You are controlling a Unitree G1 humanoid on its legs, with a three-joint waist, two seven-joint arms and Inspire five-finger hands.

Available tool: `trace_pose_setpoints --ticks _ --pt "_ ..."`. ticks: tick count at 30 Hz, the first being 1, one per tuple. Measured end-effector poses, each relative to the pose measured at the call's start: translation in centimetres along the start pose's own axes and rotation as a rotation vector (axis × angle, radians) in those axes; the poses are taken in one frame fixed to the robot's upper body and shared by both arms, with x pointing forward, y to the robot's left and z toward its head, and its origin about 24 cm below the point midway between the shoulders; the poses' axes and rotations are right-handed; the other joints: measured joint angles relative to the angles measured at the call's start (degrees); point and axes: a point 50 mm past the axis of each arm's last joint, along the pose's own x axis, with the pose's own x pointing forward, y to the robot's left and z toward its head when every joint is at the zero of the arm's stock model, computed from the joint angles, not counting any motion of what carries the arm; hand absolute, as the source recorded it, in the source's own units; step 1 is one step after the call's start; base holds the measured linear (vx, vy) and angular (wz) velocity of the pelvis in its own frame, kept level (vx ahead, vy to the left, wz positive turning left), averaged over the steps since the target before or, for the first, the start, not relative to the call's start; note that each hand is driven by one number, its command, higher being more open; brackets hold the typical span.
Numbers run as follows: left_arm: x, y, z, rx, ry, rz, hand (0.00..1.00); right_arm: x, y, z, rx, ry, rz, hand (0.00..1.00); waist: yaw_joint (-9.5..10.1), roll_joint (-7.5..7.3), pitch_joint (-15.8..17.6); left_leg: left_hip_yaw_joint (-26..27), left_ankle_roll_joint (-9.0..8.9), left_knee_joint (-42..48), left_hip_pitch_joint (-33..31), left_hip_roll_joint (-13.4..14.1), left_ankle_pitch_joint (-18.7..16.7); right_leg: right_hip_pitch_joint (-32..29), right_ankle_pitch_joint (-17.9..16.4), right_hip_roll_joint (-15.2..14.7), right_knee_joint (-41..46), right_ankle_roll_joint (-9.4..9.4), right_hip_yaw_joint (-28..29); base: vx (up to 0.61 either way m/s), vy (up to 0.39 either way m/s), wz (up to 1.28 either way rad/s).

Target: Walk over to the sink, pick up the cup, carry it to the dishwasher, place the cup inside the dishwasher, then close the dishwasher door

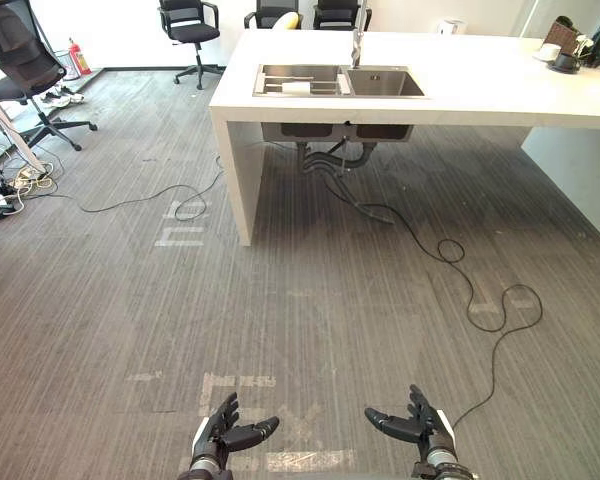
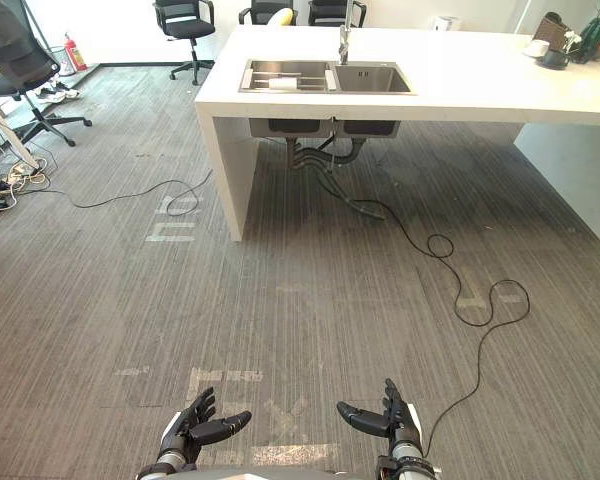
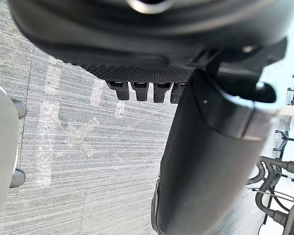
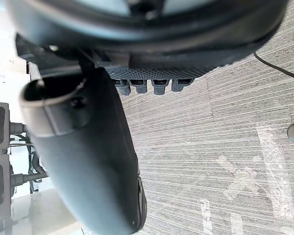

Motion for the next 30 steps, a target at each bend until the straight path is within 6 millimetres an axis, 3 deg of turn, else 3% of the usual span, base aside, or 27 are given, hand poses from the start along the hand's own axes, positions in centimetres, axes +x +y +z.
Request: trace_pose_setpoints --ticks 11,30 --pt "-0.7 1.9 -0.4 -0.067 -0.006 0.082 1.00 -0.1 -0.7 0.2 0.034 -0.026 -0.023 1.00 0.00 -0.31 -0.15 -0.59 -0.09 -0.88 0.22 -0.28 0.53 -0.01 0.01 -0.22 -0.05 0.00 -0.56 -0.01 -0.008 0.02" --pt "-1.0 1.8 -0.9 -0.072 0.010 0.049 1.00 -0.3 -1.0 0.4 0.050 -0.053 -0.021 1.00 0.05 -0.90 -0.43 -0.68 0.02 -1.60 0.85 -0.31 1.11 0.23 0.02 -0.21 0.06 -0.02 -0.46 -0.02 -0.010 0.01"
